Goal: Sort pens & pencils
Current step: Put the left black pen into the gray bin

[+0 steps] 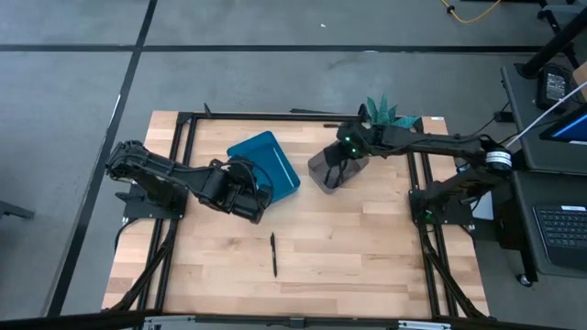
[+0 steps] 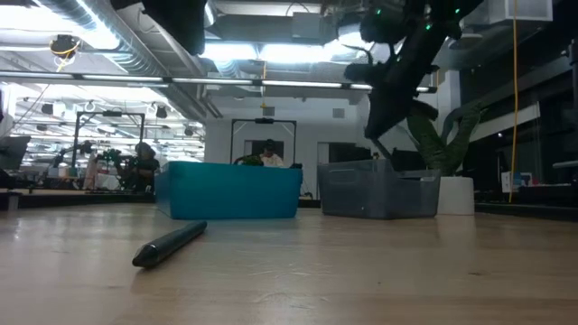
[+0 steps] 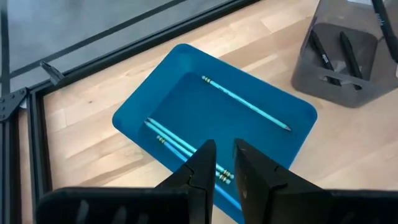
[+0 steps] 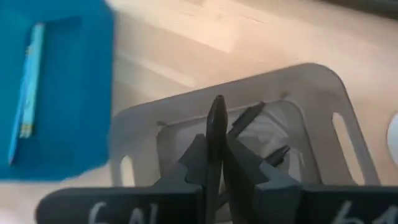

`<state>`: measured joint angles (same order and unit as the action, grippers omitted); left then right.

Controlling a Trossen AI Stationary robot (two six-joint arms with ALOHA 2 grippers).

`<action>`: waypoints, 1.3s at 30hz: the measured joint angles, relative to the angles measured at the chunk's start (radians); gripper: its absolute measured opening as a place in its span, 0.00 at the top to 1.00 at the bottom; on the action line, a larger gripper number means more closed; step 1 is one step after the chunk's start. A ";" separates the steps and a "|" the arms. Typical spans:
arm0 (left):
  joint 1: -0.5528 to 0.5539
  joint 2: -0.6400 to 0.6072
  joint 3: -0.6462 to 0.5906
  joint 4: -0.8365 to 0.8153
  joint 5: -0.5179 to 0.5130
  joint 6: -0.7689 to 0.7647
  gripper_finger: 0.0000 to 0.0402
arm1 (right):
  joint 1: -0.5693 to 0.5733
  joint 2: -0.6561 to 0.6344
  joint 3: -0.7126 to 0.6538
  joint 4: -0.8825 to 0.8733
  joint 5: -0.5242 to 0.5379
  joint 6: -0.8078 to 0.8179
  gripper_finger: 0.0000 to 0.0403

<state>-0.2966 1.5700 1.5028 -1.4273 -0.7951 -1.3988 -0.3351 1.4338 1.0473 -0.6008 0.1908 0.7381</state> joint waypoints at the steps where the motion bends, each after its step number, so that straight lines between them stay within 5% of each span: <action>1: 0.000 0.000 0.000 -0.001 0.001 0.003 0.88 | -0.007 0.011 0.000 0.000 0.001 0.023 0.93; 25: 0.004 0.000 0.000 -0.043 -0.004 0.209 0.88 | -0.019 0.065 0.127 -0.214 0.102 0.591 0.93; 39: 0.003 0.001 -0.020 -0.144 -0.034 0.205 0.88 | -0.016 0.196 0.127 -0.203 0.051 0.676 0.93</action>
<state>-0.2935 1.5707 1.4830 -1.5711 -0.8291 -1.1934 -0.3508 1.6294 1.1740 -0.8040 0.2413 1.4139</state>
